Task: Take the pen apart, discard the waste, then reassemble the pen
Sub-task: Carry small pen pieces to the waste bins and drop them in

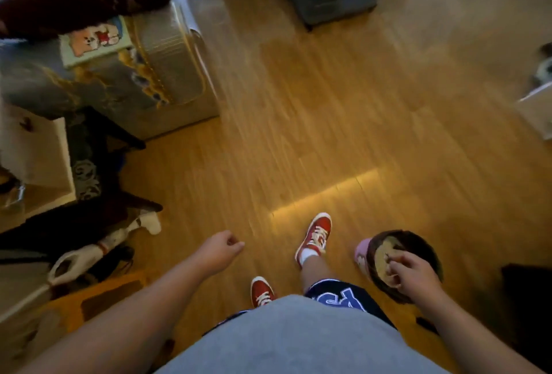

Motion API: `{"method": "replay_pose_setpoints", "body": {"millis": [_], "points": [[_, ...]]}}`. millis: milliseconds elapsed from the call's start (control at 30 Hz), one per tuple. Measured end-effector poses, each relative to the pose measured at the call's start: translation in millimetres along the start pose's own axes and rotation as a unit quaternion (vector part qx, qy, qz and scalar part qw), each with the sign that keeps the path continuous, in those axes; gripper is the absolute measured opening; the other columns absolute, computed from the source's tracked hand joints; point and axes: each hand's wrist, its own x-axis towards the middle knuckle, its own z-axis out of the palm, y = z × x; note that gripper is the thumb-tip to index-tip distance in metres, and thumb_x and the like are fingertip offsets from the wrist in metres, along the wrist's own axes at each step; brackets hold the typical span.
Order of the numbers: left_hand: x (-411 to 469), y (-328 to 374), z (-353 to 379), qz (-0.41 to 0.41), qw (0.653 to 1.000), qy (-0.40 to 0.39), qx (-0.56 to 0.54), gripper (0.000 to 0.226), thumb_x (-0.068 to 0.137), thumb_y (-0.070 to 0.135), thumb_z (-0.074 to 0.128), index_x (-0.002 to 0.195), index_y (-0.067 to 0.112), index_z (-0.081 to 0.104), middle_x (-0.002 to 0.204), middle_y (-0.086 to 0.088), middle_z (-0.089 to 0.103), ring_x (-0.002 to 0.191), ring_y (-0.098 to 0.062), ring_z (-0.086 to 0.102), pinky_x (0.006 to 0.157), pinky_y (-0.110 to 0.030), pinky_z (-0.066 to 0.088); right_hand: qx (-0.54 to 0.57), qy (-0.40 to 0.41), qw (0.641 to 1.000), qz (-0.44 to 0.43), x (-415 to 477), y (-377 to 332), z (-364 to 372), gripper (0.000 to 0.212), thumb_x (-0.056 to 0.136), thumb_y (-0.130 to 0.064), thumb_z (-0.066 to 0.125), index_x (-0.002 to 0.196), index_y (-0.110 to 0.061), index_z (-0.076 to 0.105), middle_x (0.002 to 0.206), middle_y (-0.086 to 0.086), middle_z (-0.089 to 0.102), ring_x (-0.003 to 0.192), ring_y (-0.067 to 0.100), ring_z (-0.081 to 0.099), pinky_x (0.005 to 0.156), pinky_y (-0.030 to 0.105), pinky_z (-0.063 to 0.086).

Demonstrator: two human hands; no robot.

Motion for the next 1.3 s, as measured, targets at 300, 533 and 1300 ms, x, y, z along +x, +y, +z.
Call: {"method": "replay_pose_setpoints", "body": {"millis": [300, 533, 1300], "points": [[102.5, 163.0, -30.3, 0.021, 0.993, -0.063, 0.093, 0.024, 0.09, 0.043, 0.059, 0.1, 0.021, 0.064, 0.093, 0.0, 0.068, 0.082, -0.015, 0.065, 0.065, -0.029, 0.052, 0.052, 0.035, 0.995, 0.079, 115.7, -51.0, -58.5, 0.018, 0.093, -0.014, 0.055, 0.085, -0.024, 0.068, 0.076, 0.008, 0.07, 0.066, 0.024, 0.065, 0.049, 0.03, 0.049], [145.1, 227.9, -70.1, -0.02, 0.99, -0.059, 0.125, 0.022, 0.091, 0.041, 0.058, 0.096, 0.02, 0.063, 0.089, -0.001, 0.069, 0.081, -0.016, 0.066, 0.072, -0.032, 0.053, 0.079, 0.001, 0.996, 0.035, 202.5, -149.3, -103.5, 0.016, 0.093, 0.0, 0.052, 0.091, -0.007, 0.066, 0.069, 0.01, 0.063, 0.054, 0.02, 0.055, 0.049, 0.027, 0.044], [399.6, 717.6, -110.5, 0.209, 0.886, -0.162, 0.381, 0.02, 0.091, 0.037, 0.058, 0.08, 0.02, 0.06, 0.073, -0.002, 0.063, 0.066, -0.016, 0.058, 0.06, -0.027, 0.044, 0.273, 0.174, 0.918, 0.228, 307.1, -235.5, -253.8, 0.016, 0.096, 0.0, 0.047, 0.094, 0.002, 0.063, 0.076, 0.012, 0.06, 0.062, 0.022, 0.053, 0.053, 0.03, 0.04]]}}
